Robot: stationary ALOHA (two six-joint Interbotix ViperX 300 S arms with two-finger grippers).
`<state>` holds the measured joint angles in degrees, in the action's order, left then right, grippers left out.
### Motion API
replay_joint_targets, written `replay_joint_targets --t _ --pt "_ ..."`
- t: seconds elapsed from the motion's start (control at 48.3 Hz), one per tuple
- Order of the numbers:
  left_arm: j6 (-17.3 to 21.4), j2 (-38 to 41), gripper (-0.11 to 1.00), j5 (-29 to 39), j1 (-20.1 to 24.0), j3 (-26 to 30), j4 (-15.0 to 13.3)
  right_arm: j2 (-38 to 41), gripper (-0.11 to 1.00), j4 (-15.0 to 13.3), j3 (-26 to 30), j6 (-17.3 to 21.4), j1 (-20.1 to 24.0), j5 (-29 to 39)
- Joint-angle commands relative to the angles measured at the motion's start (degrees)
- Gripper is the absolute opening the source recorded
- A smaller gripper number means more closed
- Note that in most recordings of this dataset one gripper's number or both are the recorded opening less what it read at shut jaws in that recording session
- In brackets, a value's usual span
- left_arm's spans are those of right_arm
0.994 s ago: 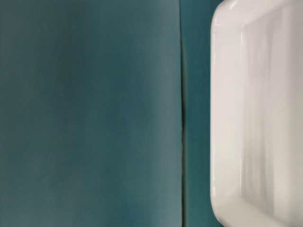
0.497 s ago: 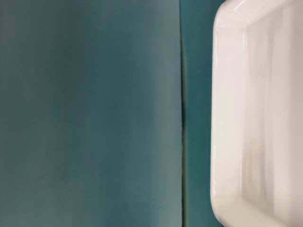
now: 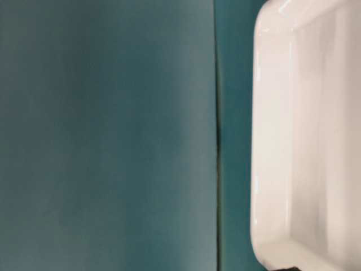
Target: Lift the white case with both hands.
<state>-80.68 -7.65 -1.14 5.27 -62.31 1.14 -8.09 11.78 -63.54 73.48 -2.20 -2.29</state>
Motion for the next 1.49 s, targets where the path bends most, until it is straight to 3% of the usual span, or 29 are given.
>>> replay_joint_targets --t 0.0,0.083,0.414,0.642,0.828,0.994,1.118,1.242,1.346,1.47 --pt "0.3 0.9 0.89 -0.2 0.0 0.0 0.2 1.2 0.91 -0.2 0.7 -0.2 -0.1 -0.3" --pt "0.4 0.0 0.97 -0.2 0.0 -0.2 0.2 0.6 0.90 -0.2 0.7 -0.1 -0.1 -0.3" --pt "1.6 -8.4 0.96 -0.1 0.0 -0.5 0.2 -6.3 0.90 -0.2 0.8 -0.2 -0.8 2.5" --pt "3.3 -17.4 0.95 0.4 0.0 0.6 0.2 -16.6 0.90 -0.5 1.3 -1.8 -1.8 5.8" --pt "9.8 -25.5 0.95 0.4 0.0 1.2 0.2 -25.4 0.90 -3.2 3.6 -9.5 -3.9 13.4" --pt "19.1 -32.3 0.95 0.4 -0.1 3.2 0.2 -31.8 0.90 -6.7 5.1 -18.2 -5.2 16.5" --pt "25.0 -35.1 0.95 0.4 -0.1 3.8 0.2 -34.7 0.90 -8.7 5.2 -23.7 -5.4 16.3" --pt "28.4 -36.9 0.95 0.8 -0.1 3.5 0.2 -36.7 0.89 -9.8 5.4 -28.8 -5.4 15.1" --pt "32.2 -37.9 0.95 1.8 -0.2 4.0 0.2 -38.6 0.89 -12.4 5.3 -34.5 -5.4 12.7" --pt "40.9 -39.5 0.95 1.9 -0.4 4.6 0.4 -41.1 0.89 -15.9 5.2 -43.1 -5.3 9.8"
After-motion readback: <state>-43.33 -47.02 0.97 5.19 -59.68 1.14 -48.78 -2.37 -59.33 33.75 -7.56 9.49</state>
